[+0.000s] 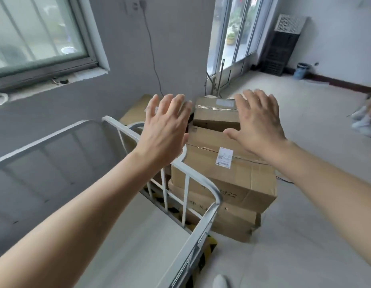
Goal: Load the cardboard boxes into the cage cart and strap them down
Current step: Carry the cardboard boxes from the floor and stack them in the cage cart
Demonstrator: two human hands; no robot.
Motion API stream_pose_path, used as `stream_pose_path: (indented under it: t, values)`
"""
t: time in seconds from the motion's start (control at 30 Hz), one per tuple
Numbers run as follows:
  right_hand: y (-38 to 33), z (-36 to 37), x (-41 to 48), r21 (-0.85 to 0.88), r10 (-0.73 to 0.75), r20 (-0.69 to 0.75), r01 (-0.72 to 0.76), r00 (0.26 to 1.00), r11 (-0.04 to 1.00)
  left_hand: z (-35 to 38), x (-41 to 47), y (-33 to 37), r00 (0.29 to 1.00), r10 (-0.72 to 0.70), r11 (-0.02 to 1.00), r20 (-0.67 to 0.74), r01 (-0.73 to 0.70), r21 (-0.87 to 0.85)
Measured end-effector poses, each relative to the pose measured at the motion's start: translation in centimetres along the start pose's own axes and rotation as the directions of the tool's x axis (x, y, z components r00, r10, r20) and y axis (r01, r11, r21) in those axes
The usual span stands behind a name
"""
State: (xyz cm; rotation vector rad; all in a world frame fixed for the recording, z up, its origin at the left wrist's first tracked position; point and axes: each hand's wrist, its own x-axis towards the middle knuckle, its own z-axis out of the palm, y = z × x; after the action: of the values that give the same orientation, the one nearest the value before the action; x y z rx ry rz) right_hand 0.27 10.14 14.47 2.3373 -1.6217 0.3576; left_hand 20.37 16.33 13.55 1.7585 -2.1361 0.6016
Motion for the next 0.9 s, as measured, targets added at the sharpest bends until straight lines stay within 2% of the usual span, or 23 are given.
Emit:
stream_pose_path:
  t: [0.03,0.23,0.37,0.5,0.7,0.9]
  values:
    - [2.1,0.7,1.3,-0.003,0.043,0.023,-0.043,0.999,0.999,1.7,1.9,0.9,1.000,-0.004,1.000,0.006,0.004,-0.006]
    - [3.6,4.2,1.6,-0.015,0.062,0.036,-0.062,0.997,0.998,5.2,2.0,0.2,0.997,-0.023,1.000,0.080,0.024,-0.014]
    - [7.9,8.8,4.1,-0.004,0.075,0.122,-0.075,0.990,0.997,10.4,5.8,2.4,0.982,-0.061,0.998,0.181,0.065,-0.017]
    - [11.9,14.0,6.1,0.021,0.085,0.238,-0.092,0.967,0.996,16.1,9.0,4.5,0.938,-0.122,0.991,0.324,0.135,-0.019]
    - [15.3,20.6,7.1,0.053,0.151,0.397,-0.187,0.905,0.981,23.8,10.8,5.1,0.806,-0.191,0.977,0.560,0.212,0.028]
    - [16.7,27.3,6.3,0.040,0.268,0.566,-0.351,0.780,0.936,31.3,11.4,3.6,0.668,-0.255,0.948,0.700,0.315,0.045]
